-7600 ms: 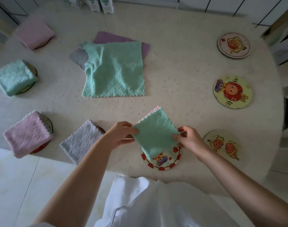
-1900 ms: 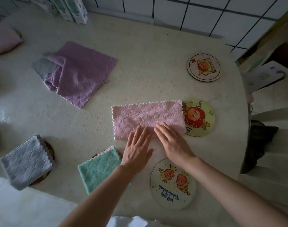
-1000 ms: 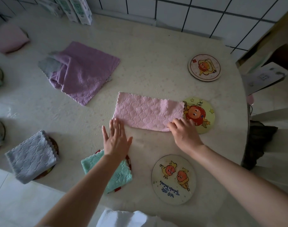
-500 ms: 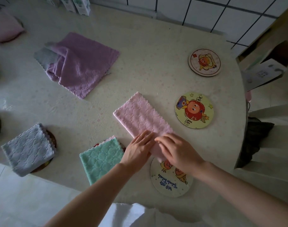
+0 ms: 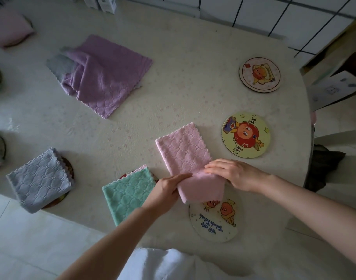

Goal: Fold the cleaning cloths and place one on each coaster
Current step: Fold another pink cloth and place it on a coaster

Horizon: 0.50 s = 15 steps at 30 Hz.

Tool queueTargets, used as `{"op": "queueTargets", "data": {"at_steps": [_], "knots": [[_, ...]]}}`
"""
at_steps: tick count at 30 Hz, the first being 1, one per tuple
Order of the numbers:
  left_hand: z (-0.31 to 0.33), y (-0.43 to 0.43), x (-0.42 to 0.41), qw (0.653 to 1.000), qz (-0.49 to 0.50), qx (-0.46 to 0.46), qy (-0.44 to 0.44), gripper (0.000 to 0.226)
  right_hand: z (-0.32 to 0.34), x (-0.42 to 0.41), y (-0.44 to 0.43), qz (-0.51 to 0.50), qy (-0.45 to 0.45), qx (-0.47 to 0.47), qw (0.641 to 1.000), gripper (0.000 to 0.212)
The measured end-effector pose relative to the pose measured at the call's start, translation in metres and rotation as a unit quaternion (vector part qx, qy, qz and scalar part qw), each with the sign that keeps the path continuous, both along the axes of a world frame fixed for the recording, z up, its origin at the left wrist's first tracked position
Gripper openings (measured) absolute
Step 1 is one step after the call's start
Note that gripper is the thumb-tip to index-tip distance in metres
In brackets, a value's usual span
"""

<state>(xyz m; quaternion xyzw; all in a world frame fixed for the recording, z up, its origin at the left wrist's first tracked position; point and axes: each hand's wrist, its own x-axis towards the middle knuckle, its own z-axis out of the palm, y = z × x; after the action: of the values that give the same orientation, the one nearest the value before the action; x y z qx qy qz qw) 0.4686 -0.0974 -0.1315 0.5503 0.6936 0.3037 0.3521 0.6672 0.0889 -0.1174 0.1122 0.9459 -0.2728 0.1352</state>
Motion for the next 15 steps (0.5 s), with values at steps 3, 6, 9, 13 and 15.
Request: {"op": "queueTargets", "data": {"at_steps": [3,6,9,13,15], "knots": [[0.007,0.014,-0.008,0.994,0.061,-0.079,-0.036,0.03,0.004,-0.013,0.005,-0.078,-0.042,-0.09,0.992,0.062],[0.005,0.033,-0.02,0.972,0.148,-0.16,-0.091,0.021,0.011,-0.038,0.017,-0.194,-0.05,-0.171,0.965,0.033],[-0.005,0.052,-0.032,0.907,0.27,-0.234,-0.222,0.033,0.004,-0.065,0.032,-0.247,-0.051,-0.219,0.942,0.012],[-0.012,0.062,-0.04,0.82,0.346,-0.285,-0.357,0.039,-0.017,-0.09,0.044,-0.337,-0.106,-0.172,0.92,0.037],[-0.011,0.063,-0.041,0.803,0.34,-0.292,-0.393,0.037,-0.021,-0.096,0.046,-0.359,-0.115,-0.169,0.911,0.044]]}}
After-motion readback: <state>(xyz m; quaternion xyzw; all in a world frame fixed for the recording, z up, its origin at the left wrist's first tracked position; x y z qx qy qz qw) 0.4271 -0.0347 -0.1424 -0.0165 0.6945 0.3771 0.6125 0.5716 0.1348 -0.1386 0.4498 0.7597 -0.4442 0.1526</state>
